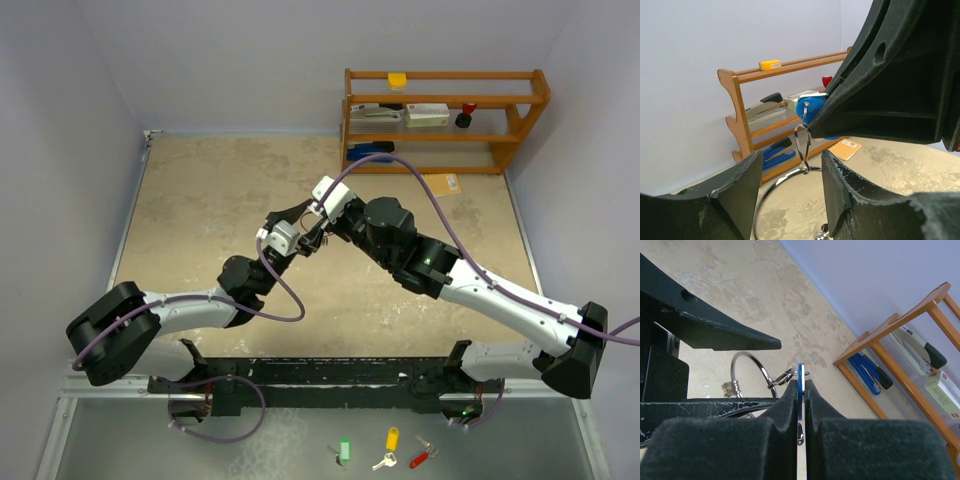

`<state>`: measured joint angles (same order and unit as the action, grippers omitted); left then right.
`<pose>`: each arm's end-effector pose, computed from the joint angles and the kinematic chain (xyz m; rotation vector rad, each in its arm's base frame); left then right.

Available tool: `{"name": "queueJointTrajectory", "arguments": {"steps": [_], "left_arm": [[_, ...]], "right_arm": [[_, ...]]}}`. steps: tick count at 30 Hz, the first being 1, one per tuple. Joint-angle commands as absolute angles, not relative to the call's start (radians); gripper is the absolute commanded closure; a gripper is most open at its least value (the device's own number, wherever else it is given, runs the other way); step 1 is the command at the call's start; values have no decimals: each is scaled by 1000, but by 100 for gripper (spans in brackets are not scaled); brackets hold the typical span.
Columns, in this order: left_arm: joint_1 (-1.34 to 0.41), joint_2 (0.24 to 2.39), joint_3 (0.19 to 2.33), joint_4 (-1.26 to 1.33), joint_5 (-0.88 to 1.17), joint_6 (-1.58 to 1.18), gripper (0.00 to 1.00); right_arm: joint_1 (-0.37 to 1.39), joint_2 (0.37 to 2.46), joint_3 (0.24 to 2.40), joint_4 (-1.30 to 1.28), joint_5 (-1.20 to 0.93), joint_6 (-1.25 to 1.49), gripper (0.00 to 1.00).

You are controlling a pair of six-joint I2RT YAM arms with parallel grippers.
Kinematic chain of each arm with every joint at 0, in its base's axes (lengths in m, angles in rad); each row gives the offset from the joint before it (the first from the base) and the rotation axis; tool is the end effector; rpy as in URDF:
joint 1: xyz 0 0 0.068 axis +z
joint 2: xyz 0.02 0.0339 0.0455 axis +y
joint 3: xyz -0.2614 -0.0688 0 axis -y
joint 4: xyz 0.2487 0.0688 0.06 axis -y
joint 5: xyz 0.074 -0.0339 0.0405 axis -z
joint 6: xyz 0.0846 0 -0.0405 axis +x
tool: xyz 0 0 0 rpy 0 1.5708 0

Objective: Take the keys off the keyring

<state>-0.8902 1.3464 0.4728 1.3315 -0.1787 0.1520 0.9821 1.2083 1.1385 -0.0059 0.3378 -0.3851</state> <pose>0.2059 -0.2304 0.2857 0.4199 1.0573 -0.5590 0.2082 0.2613 0.3888 -0.8272 1.4221 0.1782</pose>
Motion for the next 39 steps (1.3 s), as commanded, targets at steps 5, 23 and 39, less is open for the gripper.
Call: {"name": "queueJointTrajectory", "arguments": {"steps": [5,23,39], "left_arm": [[-883,1340,502,1394,-120,151,53],[-869,1354,529,1384,-102,146,58],[-864,1382,543,1387,-86,130,66]], "right_arm": [[991,1159,1137,48,329,-373,100],[996,1138,1126,43,319,-374,100],[999,1141,1127,51,317,-379,100]]}}
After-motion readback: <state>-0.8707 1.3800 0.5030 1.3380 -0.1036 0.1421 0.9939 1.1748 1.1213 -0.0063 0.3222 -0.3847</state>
